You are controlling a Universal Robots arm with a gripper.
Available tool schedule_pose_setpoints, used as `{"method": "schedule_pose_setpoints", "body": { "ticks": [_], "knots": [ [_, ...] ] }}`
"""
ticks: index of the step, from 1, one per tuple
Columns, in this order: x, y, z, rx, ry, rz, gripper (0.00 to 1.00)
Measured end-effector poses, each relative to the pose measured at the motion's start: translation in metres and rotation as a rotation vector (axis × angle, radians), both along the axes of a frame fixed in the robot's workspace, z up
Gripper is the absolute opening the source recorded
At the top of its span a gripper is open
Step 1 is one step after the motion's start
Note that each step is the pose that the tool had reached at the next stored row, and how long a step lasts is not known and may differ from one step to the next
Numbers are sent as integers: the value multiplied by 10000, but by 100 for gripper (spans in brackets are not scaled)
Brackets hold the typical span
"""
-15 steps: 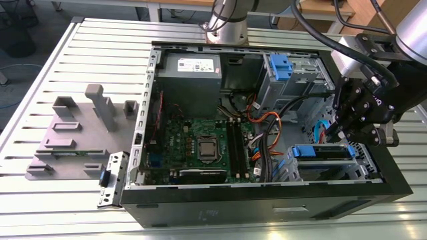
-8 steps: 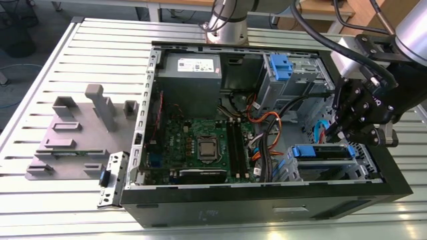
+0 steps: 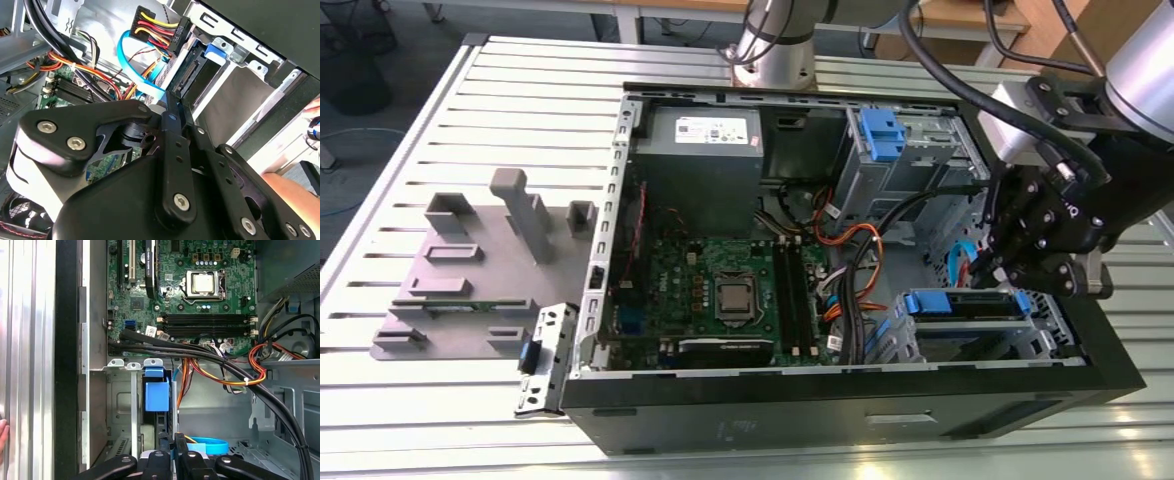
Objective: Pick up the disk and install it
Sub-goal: 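Insert the first disk wire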
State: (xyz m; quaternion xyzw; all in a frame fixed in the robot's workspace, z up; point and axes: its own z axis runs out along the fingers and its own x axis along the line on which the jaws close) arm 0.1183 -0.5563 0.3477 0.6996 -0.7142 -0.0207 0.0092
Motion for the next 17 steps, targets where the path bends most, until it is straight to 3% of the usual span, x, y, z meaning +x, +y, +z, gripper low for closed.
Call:
{"method": "schedule_pose_setpoints", "body": {
  "ticks": [11, 17],
  "knots": [
    [0, -10, -23, 2, -3, 40, 16],
    [0, -9, -79, 11, -8, 39, 16]
  ]
}}
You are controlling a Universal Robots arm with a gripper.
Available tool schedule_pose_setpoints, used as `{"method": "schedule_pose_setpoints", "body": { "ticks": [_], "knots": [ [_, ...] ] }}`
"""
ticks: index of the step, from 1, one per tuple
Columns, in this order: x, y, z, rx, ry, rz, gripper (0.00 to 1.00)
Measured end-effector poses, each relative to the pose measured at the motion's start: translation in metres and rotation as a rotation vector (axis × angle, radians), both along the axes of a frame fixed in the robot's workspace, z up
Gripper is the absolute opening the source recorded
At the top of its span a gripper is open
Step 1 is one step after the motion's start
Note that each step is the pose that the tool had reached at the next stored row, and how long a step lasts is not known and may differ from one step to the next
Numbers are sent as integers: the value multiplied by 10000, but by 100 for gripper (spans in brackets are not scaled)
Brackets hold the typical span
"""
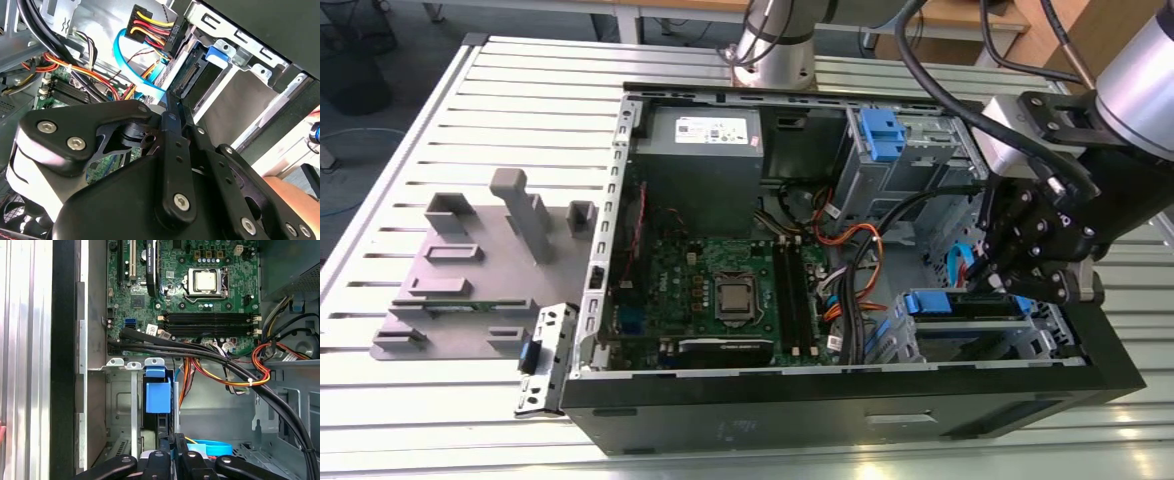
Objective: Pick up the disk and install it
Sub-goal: 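Insert the first disk wire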
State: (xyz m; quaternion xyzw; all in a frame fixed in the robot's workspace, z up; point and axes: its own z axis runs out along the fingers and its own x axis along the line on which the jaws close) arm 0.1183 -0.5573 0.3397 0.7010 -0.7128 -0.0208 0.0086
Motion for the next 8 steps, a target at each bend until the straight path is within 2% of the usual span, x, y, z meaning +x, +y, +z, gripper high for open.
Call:
{"method": "schedule_pose_setpoints", "body": {
  "ticks": [8],
  "knots": [
    [21, -6, -6, 1, 0, -1, 16]
  ]
}}
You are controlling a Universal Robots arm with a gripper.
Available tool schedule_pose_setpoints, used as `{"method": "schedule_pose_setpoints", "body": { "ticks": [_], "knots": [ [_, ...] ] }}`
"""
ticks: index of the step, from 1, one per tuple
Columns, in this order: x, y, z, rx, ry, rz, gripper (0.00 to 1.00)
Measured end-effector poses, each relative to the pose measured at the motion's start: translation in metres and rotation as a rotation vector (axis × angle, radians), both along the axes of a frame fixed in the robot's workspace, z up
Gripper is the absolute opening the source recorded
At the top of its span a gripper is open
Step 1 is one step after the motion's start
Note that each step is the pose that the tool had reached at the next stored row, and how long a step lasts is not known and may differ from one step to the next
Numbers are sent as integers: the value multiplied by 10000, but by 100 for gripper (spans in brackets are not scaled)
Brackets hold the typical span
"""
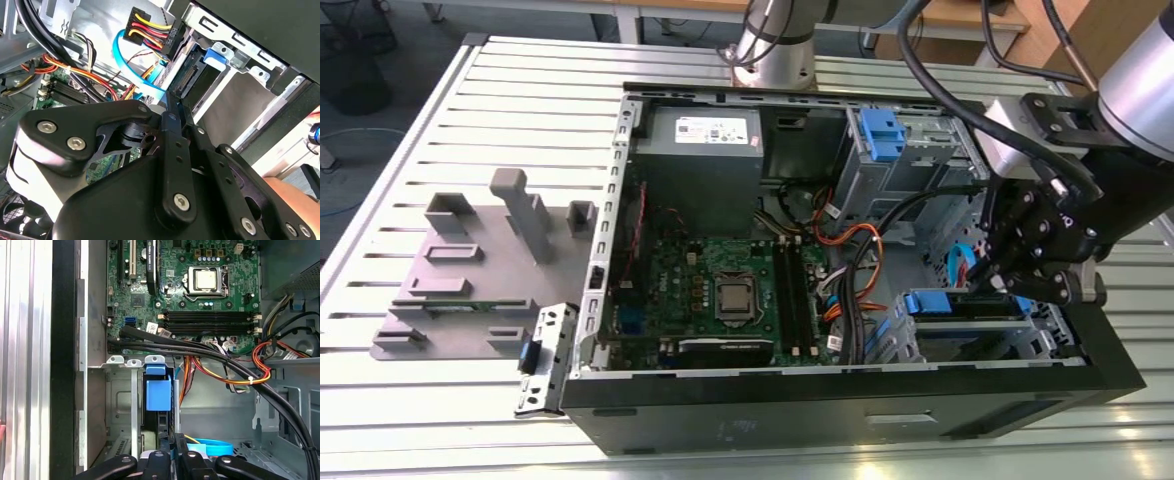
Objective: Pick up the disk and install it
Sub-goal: 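Insert the first disk wire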
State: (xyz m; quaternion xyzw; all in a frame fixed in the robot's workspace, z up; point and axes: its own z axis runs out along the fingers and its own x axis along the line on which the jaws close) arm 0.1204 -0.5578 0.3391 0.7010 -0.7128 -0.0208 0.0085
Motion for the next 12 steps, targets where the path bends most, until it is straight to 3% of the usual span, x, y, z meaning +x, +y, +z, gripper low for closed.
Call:
{"method": "schedule_pose_setpoints", "body": {
  "ticks": [4, 12],
  "knots": [
    [1, -28, -1, 0, 0, 1, 16],
    [-8, -30, -13, -1, -6, 2, 16]
  ]
}}
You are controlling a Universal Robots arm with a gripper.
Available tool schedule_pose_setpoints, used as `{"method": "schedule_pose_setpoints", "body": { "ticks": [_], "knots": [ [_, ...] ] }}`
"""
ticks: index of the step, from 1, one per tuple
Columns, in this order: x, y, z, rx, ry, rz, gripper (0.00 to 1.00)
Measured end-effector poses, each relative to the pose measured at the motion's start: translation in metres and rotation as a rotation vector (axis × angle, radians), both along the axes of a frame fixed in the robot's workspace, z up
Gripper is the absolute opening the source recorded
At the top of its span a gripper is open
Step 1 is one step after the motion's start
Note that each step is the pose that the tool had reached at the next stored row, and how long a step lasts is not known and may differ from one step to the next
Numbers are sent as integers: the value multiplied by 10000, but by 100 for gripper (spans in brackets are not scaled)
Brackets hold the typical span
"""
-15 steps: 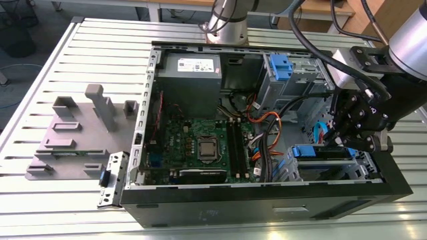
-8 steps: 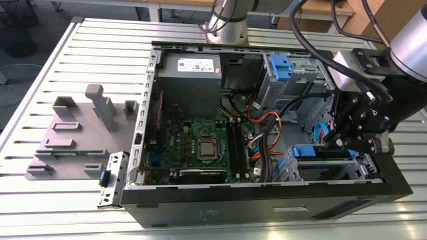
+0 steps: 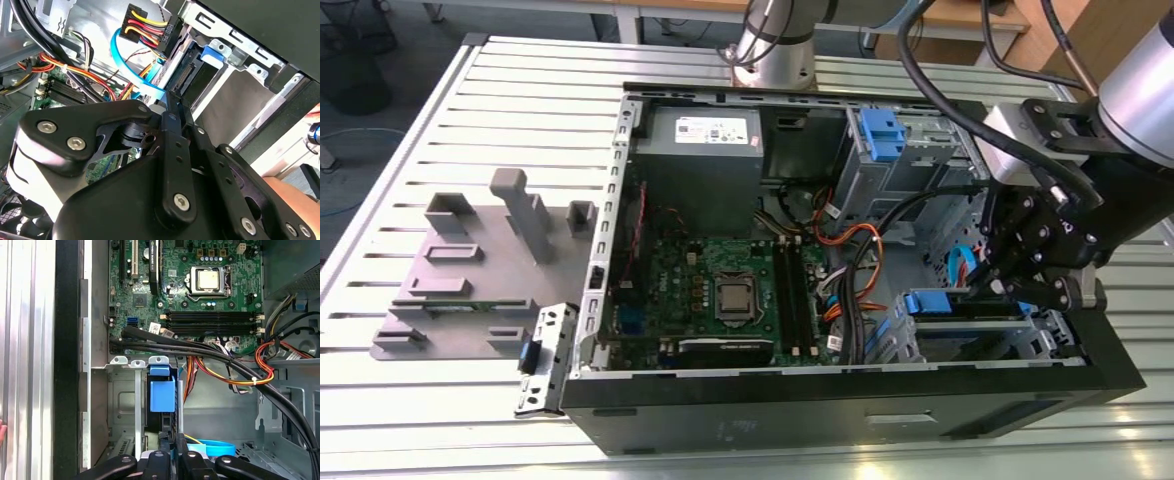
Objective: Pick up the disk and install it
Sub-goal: 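Insert the first disk wire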
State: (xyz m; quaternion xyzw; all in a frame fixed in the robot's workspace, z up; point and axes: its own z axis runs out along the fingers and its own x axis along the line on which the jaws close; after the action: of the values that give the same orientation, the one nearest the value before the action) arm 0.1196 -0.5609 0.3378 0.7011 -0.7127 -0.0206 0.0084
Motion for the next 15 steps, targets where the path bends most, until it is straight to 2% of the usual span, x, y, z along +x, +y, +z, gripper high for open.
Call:
{"method": "schedule_pose_setpoints", "body": {
  "ticks": [15],
  "knots": [
    [-4, 0, -30, -1, 1, -1, 16]
  ]
}}
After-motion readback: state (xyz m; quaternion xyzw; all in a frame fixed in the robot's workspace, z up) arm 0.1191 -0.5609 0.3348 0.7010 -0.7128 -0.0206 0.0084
